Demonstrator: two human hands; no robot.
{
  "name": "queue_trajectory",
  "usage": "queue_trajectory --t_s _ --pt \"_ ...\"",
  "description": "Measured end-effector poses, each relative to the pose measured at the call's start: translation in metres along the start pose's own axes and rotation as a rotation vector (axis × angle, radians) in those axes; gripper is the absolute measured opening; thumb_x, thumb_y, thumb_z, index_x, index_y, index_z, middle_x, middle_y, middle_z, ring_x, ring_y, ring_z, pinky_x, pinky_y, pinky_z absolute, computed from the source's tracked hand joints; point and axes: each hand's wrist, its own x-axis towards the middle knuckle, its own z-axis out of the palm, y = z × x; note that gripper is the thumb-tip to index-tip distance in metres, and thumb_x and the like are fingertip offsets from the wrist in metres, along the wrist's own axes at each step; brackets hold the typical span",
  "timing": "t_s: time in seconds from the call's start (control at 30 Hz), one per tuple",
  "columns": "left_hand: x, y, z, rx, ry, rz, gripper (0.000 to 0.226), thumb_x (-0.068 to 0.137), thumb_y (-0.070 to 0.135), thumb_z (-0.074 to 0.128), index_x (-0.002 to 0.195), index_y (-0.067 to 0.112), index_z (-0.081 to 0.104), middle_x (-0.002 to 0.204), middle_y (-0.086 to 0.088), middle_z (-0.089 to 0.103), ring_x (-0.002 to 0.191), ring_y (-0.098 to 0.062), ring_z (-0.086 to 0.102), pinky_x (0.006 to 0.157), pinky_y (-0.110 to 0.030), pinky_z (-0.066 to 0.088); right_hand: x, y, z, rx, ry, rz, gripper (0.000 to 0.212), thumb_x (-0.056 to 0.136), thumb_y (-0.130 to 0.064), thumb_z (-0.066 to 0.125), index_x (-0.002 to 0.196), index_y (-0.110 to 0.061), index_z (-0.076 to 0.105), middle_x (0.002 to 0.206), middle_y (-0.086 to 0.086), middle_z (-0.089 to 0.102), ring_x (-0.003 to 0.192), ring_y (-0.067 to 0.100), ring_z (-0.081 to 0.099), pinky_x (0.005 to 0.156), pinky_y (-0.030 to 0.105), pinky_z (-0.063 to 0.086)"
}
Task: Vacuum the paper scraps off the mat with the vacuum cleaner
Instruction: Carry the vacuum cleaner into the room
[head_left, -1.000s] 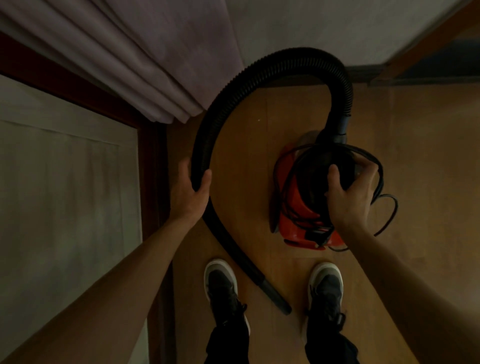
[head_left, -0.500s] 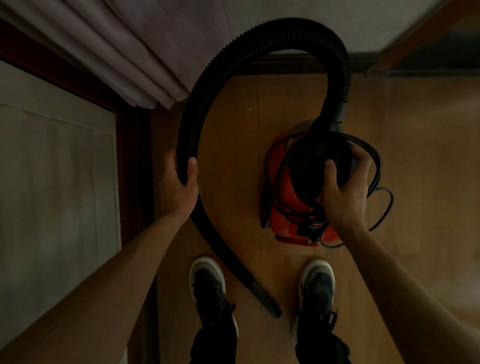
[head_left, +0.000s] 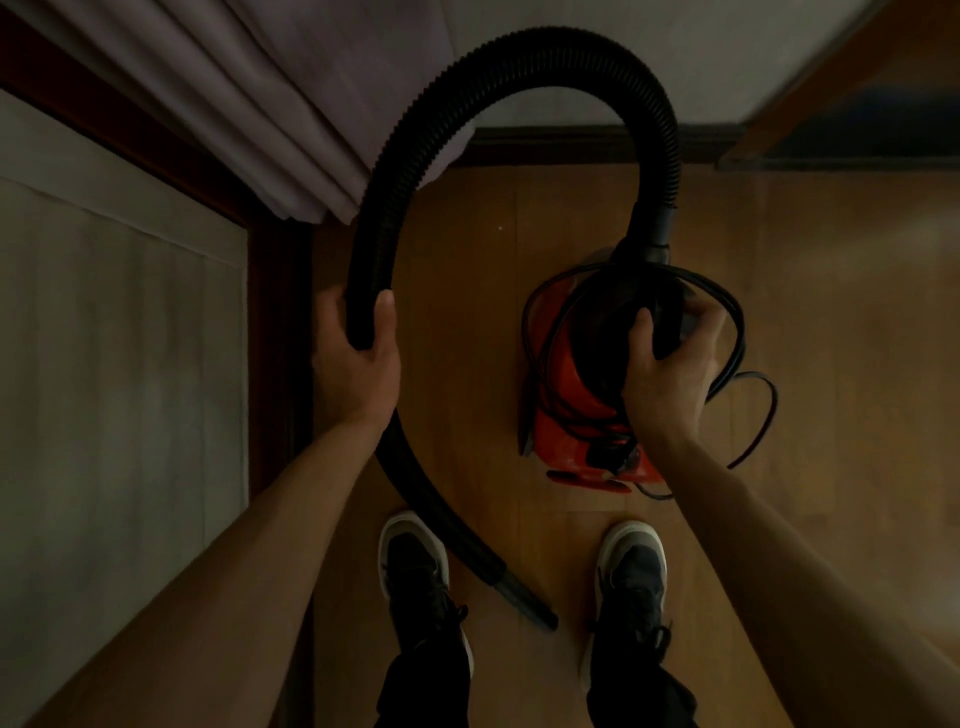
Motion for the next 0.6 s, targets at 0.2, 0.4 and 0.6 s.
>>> queue_trajectory --t_s 0.2,0.4,0.6 --pt "-0.014 0.046 -0.016 -0.025 0.038 0.056 0.04 0.092 0.062 0.053 0.12 0.033 0.053 0.096 0.004 0.067 0.076 -0.014 0.065 0.064 -0.036 0.058 -0.007 -0.034 -0.026 0.012 -0.034 -0.06 0.021 0.098 -0.025 0.057 0.113 -0.018 0.044 0.097 -0.007 0.058 0.085 -0.002 0.062 0.059 0.009 0.049" --pt "-0.037 0.125 -0.039 -0.021 0.066 0.156 0.022 0.096 0.052 0.054 0.111 0.035 0.054 0.087 0.017 0.062 0.073 -0.001 0.061 0.068 -0.033 0.056 -0.011 -0.096 -0.07 0.039 -0.025 -0.088 0.018 0.098 -0.028 0.056 0.109 -0.023 0.042 0.097 0.003 0.065 0.08 0.012 0.067 0.054 0.02 0.054" --pt "-0.06 0.226 -0.06 -0.042 0.069 0.222 0.025 0.098 0.045 0.055 0.114 0.025 0.055 0.079 0.016 0.058 0.061 0.009 0.056 0.053 -0.024 0.048 -0.008 -0.181 -0.132 0.075 0.02 -0.1 0.014 0.099 -0.028 0.056 0.105 -0.025 0.044 0.089 0.001 0.065 0.069 0.012 0.066 0.047 0.024 0.054"
